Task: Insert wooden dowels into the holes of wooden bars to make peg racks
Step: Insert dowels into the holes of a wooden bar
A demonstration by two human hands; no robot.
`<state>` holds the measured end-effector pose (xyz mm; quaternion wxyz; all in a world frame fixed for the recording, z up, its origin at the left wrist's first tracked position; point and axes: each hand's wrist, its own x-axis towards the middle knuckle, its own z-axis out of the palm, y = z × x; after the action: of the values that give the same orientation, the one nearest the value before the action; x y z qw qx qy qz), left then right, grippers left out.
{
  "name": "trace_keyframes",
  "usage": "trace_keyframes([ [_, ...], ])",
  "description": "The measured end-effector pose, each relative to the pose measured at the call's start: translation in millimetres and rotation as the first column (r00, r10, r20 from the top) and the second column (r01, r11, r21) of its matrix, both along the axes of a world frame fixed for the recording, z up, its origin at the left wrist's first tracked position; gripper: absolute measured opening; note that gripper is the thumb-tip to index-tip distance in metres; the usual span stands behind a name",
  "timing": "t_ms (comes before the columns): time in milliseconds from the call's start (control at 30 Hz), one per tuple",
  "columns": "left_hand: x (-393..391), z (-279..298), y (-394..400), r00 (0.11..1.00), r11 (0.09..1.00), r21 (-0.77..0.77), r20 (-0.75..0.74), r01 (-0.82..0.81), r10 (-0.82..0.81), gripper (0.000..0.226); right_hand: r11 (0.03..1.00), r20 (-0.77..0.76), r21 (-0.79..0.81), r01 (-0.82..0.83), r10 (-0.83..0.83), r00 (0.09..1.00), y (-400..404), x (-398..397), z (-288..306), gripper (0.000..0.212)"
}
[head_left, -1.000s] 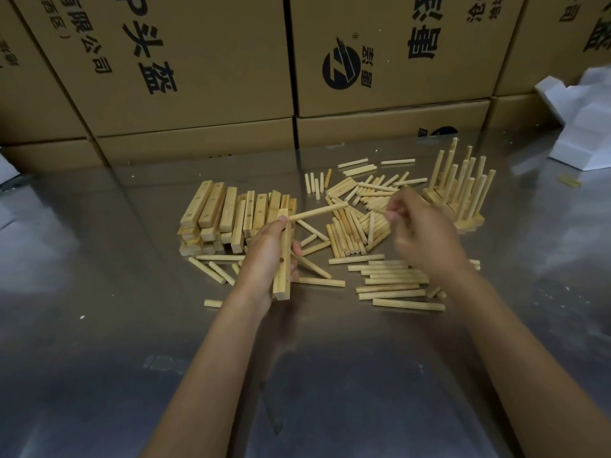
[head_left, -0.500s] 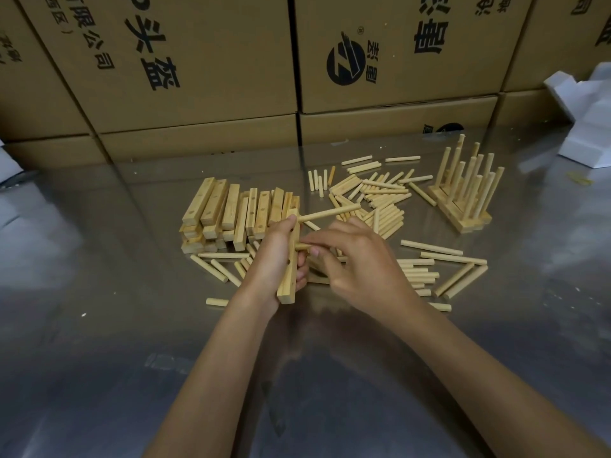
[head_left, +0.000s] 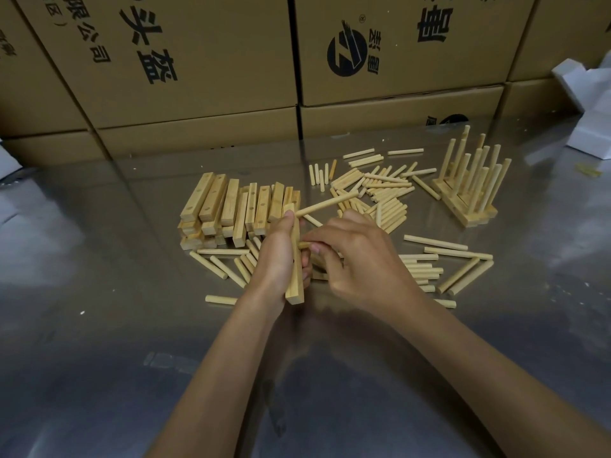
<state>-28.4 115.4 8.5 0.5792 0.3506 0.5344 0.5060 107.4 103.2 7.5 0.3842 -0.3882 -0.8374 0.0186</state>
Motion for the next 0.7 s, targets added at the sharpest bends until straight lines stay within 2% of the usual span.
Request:
trace_keyframes([
  [233, 3.2, -2.0, -2.0, 0.996, 0.998, 0.053, -0.085, 0.025, -0.020, 0.044, 0.994, -0.041, -0.100, 0.040, -0.044, 0.998, -0.9, -0.6, -0.7, 0.016],
  [433, 6.2, -3.2, -1.9, 0.998, 0.997, 0.074, -0.069, 0.015, -0.010, 0.045, 0.978, -0.140, -0.206, 0.036, -0.066, 0.988, -3.6, -3.3, 0.1, 0.020],
  [700, 2.0, -1.3, 1.0, 0.995, 0.997, 0.076, -0.102, 0.030, -0.022, 0.047, 0.967, -0.168, -0.255, -0.003, -0.042, 0.985, -1.3, -3.3, 1.5, 0.019],
])
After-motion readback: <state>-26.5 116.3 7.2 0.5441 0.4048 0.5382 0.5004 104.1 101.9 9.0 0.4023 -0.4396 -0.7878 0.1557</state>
